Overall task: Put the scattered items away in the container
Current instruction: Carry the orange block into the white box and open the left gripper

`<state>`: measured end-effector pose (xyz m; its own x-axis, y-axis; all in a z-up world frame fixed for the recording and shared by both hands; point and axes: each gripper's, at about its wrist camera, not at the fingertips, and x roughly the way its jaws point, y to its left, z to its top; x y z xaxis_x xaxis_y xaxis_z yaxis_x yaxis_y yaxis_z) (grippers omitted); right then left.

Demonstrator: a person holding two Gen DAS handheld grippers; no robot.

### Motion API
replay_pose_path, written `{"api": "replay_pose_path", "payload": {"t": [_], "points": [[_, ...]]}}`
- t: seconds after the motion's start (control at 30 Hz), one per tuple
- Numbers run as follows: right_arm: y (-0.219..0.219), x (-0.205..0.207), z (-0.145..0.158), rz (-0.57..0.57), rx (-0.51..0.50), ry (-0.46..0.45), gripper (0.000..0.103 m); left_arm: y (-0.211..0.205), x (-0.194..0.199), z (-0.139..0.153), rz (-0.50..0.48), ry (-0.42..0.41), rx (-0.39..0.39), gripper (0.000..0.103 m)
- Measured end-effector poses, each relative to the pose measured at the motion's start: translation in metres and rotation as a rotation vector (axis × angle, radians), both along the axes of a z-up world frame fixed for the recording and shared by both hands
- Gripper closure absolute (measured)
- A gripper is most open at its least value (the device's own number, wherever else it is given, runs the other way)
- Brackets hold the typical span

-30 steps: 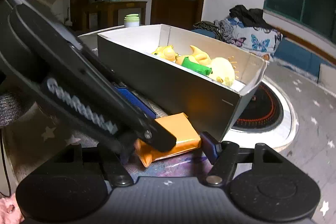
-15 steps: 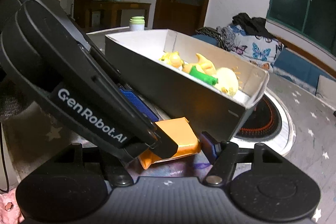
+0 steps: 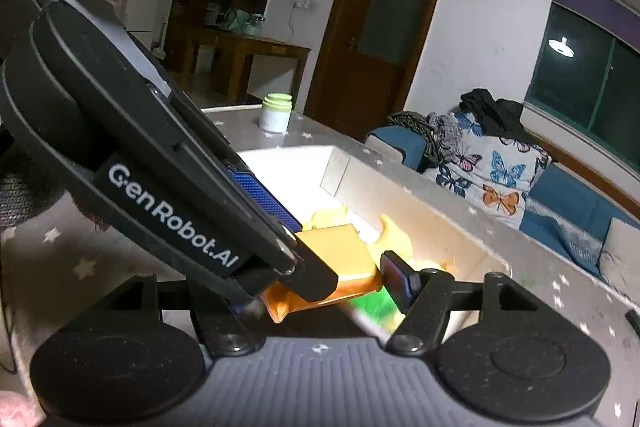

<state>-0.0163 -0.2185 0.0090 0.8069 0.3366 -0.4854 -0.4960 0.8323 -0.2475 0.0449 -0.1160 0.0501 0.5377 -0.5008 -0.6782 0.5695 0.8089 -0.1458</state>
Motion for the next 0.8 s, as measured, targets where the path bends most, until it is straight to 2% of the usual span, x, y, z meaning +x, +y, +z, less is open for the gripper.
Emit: {"api": "replay_pose_path", "payload": {"t": [0.33, 0.63, 0.8], "points": [[0.016, 0.064, -0.012, -0.010, 0.006, 0.063, 0.036, 0.015, 0.083, -0.013, 0.036, 0.123, -0.069, 0.064], [0.022, 0.109, -0.029, -0.009, -0.011, 0.134, 0.035, 0.033, 0.104, -0.032, 0.089, 0.173, -0.106, 0.064], [0.021, 0.112, -0.030, -0.016, -0.007, 0.134, 0.030, 0.043, 0.101, -0.035, 0.136, 0.171, -0.126, 0.064]]}}
